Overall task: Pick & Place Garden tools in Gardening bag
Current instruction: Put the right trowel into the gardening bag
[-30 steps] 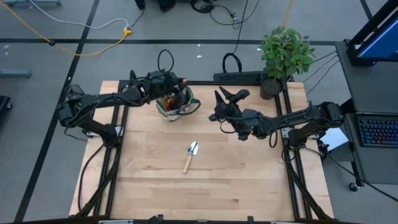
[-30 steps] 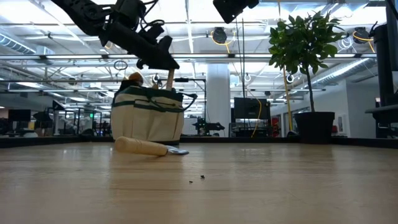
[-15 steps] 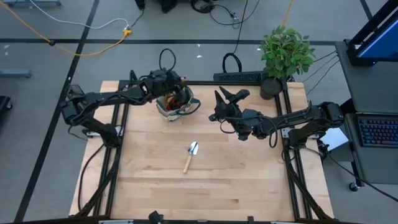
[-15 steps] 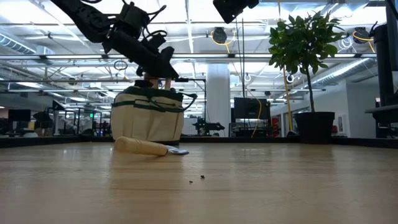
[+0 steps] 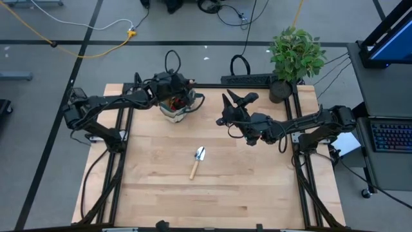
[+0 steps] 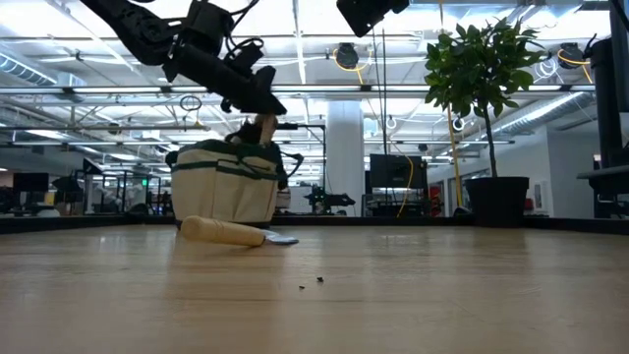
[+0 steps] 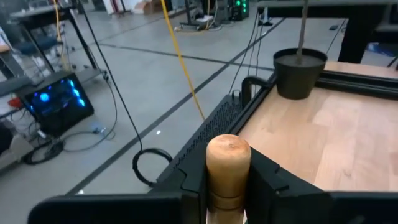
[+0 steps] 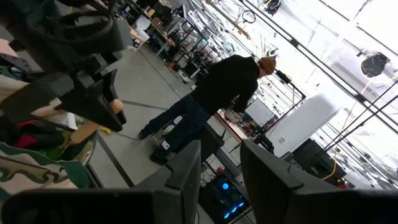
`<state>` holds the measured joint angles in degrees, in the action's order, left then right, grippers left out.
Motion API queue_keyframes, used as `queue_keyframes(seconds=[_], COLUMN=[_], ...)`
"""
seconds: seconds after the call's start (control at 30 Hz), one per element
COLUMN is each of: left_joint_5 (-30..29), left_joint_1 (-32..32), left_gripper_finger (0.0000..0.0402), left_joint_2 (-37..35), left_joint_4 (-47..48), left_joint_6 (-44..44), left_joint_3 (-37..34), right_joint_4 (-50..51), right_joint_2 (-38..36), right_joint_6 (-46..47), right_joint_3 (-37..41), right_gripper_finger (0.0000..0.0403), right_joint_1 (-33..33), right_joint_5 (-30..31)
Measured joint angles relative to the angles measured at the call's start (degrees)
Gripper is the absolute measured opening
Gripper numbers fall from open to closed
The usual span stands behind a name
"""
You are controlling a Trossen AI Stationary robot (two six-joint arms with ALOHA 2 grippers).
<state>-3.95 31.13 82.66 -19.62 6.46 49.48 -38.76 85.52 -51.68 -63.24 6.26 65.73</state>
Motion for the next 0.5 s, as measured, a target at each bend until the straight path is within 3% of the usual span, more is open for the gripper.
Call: queue_keyframes(seconds=[0.37, 0.5], left_joint_5=[-0.04, 0.02], left_joint_1=[-0.29, -0.41], left_gripper_finger=[0.0065, 0.0064], left_joint_2=[-0.35, -0.21], left_joint_4=[5.13, 5.97], left_joint_6=[1.24, 1.00], left_joint_3=[0.01, 0.01], right_joint_4=[0.00, 0.01], right_joint_2=[0.00, 0.00], right_joint_6=[0.02, 1.34], right_joint_3=[0.00, 0.00], right_gripper_finger=[0.0105, 0.0105], right_joint_1=[-1.36, -1.42], right_joint_5=[-0.19, -3.39])
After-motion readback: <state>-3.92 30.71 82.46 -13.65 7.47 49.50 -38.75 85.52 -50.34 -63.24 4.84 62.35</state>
